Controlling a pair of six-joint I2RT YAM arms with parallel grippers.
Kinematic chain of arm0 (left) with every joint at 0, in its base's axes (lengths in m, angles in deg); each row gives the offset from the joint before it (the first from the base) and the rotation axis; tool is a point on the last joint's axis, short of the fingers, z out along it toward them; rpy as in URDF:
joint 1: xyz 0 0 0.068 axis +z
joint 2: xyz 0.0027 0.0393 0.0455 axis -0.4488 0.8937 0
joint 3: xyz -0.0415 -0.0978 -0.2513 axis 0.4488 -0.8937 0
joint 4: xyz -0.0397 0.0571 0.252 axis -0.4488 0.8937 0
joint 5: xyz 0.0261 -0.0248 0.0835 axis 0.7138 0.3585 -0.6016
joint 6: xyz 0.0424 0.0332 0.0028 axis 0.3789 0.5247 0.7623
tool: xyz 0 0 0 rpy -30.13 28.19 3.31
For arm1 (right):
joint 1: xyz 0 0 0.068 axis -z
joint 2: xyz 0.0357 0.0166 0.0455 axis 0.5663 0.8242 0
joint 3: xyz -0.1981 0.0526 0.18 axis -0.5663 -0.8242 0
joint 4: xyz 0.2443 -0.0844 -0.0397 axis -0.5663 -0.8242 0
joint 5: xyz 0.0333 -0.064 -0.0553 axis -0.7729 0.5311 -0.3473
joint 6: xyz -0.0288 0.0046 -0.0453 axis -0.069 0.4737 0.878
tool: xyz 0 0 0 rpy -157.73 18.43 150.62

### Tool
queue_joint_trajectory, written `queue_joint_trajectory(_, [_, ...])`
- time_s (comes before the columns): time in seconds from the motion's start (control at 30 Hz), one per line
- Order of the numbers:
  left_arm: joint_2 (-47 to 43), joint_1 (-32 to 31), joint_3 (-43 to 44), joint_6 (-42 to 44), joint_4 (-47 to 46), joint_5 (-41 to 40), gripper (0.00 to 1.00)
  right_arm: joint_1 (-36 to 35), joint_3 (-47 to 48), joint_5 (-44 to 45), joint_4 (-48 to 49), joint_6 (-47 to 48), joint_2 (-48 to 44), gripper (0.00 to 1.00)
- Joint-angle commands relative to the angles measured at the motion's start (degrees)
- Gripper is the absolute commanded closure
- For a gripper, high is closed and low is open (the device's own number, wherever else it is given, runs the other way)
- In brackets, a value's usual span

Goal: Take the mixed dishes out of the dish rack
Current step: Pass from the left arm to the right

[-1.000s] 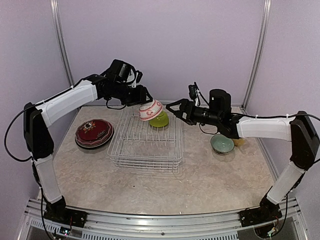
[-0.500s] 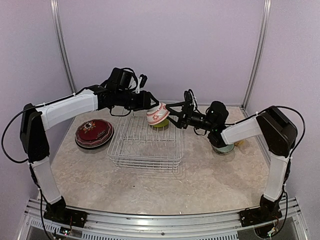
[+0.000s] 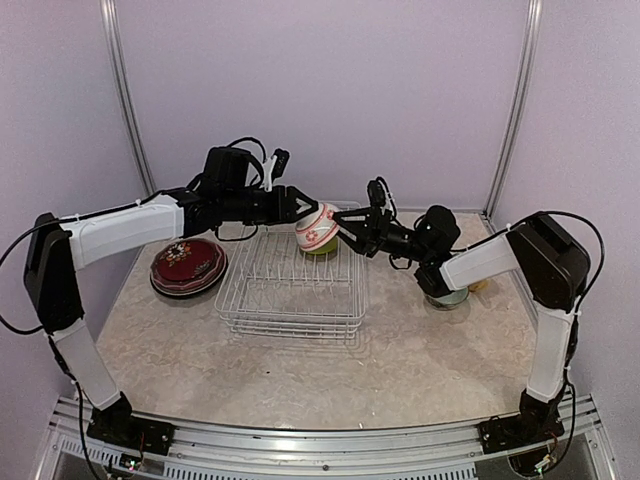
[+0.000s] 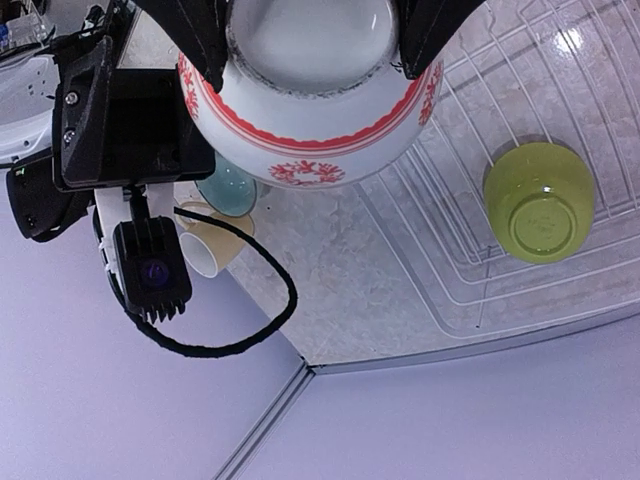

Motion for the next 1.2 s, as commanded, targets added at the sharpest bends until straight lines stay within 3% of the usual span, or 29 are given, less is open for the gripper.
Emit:
queue_joint_trajectory(0.0, [-3.1,1.4,-3.21,-2.14,-9.64,5.72,0.79,0.38,0.85,-1.89,7.63,-0.04,1.61,0.61])
queue_joint_trajectory(0.23, [-4.07,1.52,-6.71,-2.67,-13.33,8.91,0.79,0.77,0.57,-1.59,9.7,-0.22,2.25,0.82])
queue_joint_trajectory(0.6, [-4.54,-0.42,-8.34,-0.17,-13.01,9.35,0.76,0.91,-0.42,-1.97,10.59,0.44,1.72,1.0])
queue_joint_trajectory(0.77, [-5.06,-0.8,-7.77,0.45,-10.18,6.22,0.57,0.94,-1.59,-2.03,9.97,1.83,0.31,1.0])
queue_joint_trajectory(0.87, [-6.22,-0.71,-7.86,0.9,-8.36,4.5,0.35,1.0,-2.57,-1.83,7.49,3.96,-1.63,1.0])
queue_joint_trajectory(1.03, [-9.22,-0.59,-8.54,2.2,-6.9,3.29,0.12,1.07,-4.18,-1.94,2.28,8.29,-4.66,1.0])
queue_joint_trajectory(1.17, [-11.49,-0.62,-8.5,3.09,-5.9,2.82,0.07,1.3,-5.18,-1.34,-4.15,12.86,-7.49,1.0])
